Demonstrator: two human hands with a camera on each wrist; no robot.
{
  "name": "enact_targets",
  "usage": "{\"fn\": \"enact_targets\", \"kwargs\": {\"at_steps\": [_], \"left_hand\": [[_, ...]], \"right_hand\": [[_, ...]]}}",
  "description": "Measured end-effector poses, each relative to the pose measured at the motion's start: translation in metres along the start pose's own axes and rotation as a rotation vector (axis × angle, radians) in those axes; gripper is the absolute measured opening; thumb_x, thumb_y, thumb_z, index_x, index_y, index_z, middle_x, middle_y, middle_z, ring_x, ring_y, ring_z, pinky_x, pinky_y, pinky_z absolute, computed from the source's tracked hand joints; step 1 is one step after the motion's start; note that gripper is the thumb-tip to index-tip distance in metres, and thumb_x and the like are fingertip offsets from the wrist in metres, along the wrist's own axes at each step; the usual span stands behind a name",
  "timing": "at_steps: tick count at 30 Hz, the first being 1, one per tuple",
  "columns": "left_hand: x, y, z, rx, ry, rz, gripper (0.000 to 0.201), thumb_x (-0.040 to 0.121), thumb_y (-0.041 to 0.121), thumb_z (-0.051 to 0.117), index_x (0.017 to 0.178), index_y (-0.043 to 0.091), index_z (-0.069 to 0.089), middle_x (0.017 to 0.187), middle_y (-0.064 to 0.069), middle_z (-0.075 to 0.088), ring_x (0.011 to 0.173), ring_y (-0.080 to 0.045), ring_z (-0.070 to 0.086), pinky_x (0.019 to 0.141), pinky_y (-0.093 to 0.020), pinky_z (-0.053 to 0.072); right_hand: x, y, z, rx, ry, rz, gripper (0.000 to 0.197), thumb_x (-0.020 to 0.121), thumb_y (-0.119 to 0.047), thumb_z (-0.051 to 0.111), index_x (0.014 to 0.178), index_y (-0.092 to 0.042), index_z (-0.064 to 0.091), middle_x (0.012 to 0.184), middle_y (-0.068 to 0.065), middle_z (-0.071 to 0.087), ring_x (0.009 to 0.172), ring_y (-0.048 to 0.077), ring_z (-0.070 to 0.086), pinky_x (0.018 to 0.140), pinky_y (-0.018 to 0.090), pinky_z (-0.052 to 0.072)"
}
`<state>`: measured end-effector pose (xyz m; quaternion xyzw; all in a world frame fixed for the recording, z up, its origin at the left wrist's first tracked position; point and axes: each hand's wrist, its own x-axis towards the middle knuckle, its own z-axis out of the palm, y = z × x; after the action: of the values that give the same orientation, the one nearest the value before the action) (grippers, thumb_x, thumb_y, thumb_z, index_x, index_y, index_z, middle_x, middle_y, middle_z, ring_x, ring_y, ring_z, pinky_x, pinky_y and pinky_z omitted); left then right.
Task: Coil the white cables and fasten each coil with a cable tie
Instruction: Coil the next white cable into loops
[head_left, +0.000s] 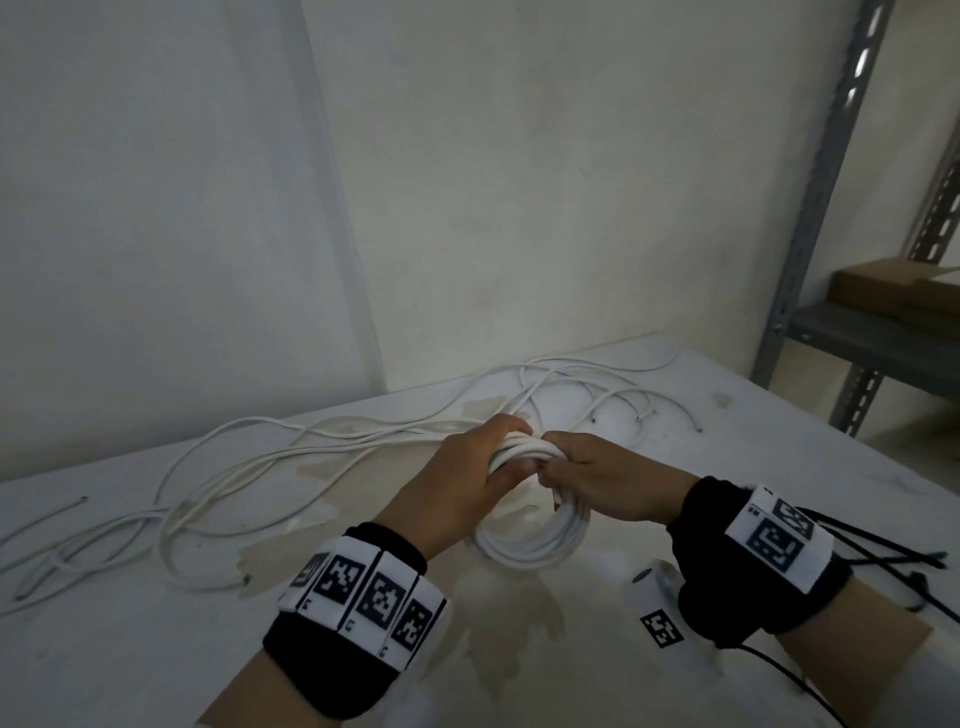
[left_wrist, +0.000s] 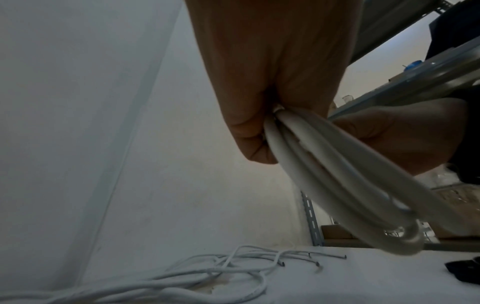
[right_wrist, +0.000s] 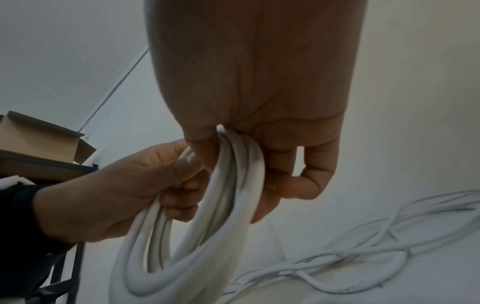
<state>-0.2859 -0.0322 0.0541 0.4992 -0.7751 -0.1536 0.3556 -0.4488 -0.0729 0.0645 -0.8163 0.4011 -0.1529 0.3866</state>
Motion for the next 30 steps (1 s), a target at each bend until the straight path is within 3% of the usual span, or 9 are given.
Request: {"fn": "enact_targets", "kwargs": {"at_steps": [4, 9, 14, 18, 22, 25, 30], "left_hand": [[0.004, 0.002, 0.004, -0.012, 0.028, 0.006, 0.023, 0.091, 0.028, 0.055, 0.109, 0.014, 0.058, 0.091, -0.003, 0.066, 0.077, -0.005, 0.057, 0.067, -0.011, 0.038], [0.006, 0.003, 0.01, -0.018, 0.022, -0.032, 0.023, 0.09, 0.027, 0.056, 0.109, 0.014, 0.058, 0.09, 0.002, 0.063, 0.073, 0.006, 0.054, 0.066, -0.006, 0.038], [-0.001, 0.004, 0.017, -0.009, 0.013, -0.082, 0.024, 0.09, 0.029, 0.055, 0.108, 0.013, 0.059, 0.093, 0.005, 0.062, 0.077, 0.008, 0.054, 0.069, -0.004, 0.038], [-0.004, 0.004, 0.024, -0.002, 0.054, -0.075, 0.023, 0.09, 0.028, 0.055, 0.104, 0.011, 0.06, 0.089, 0.002, 0.064, 0.075, 0.011, 0.055, 0.068, -0.005, 0.038], [-0.005, 0.008, 0.03, 0.026, 0.089, -0.087, 0.025, 0.09, 0.028, 0.055, 0.105, 0.009, 0.06, 0.09, -0.002, 0.065, 0.075, -0.005, 0.058, 0.068, -0.01, 0.039], [-0.004, 0.007, 0.032, 0.016, 0.113, -0.104, 0.026, 0.088, 0.032, 0.054, 0.105, 0.013, 0.06, 0.089, 0.003, 0.064, 0.077, 0.004, 0.058, 0.069, -0.006, 0.039], [0.002, 0.006, 0.035, -0.046, 0.143, -0.162, 0.021, 0.09, 0.027, 0.055, 0.105, 0.013, 0.06, 0.077, 0.012, 0.06, 0.063, 0.01, 0.054, 0.061, -0.007, 0.039]], "right_hand": [[-0.002, 0.003, -0.004, 0.009, 0.034, -0.018, 0.007, 0.091, -0.011, 0.045, 0.084, -0.009, 0.047, 0.077, 0.002, 0.046, 0.072, 0.015, 0.043, 0.069, 0.03, 0.035], [-0.003, 0.009, -0.003, 0.045, 0.049, -0.007, 0.01, 0.09, -0.013, 0.046, 0.079, -0.014, 0.047, 0.074, -0.001, 0.047, 0.069, 0.015, 0.044, 0.068, 0.03, 0.037], [-0.007, 0.018, 0.006, 0.068, 0.056, 0.021, 0.014, 0.091, -0.015, 0.046, 0.077, -0.015, 0.045, 0.073, -0.003, 0.046, 0.066, 0.011, 0.041, 0.063, 0.025, 0.034], [-0.009, 0.024, 0.008, 0.062, 0.062, 0.015, 0.016, 0.091, -0.018, 0.047, 0.075, -0.02, 0.045, 0.075, -0.004, 0.048, 0.067, 0.01, 0.043, 0.065, 0.026, 0.035], [-0.021, 0.033, 0.002, 0.073, 0.057, 0.02, 0.012, 0.092, -0.032, 0.052, 0.092, -0.019, 0.052, 0.084, -0.005, 0.057, 0.075, 0.009, 0.052, 0.072, 0.025, 0.041], [-0.037, 0.051, -0.019, 0.032, 0.128, 0.095, 0.034, 0.088, -0.042, 0.053, 0.114, -0.02, 0.051, 0.102, -0.006, 0.057, 0.095, 0.013, 0.057, 0.084, 0.026, 0.044], [-0.076, 0.087, -0.063, -0.169, 0.18, 0.255, 0.026, 0.09, -0.035, 0.054, 0.111, -0.019, 0.054, 0.1, -0.006, 0.054, 0.092, 0.011, 0.052, 0.069, 0.016, 0.039]]}}
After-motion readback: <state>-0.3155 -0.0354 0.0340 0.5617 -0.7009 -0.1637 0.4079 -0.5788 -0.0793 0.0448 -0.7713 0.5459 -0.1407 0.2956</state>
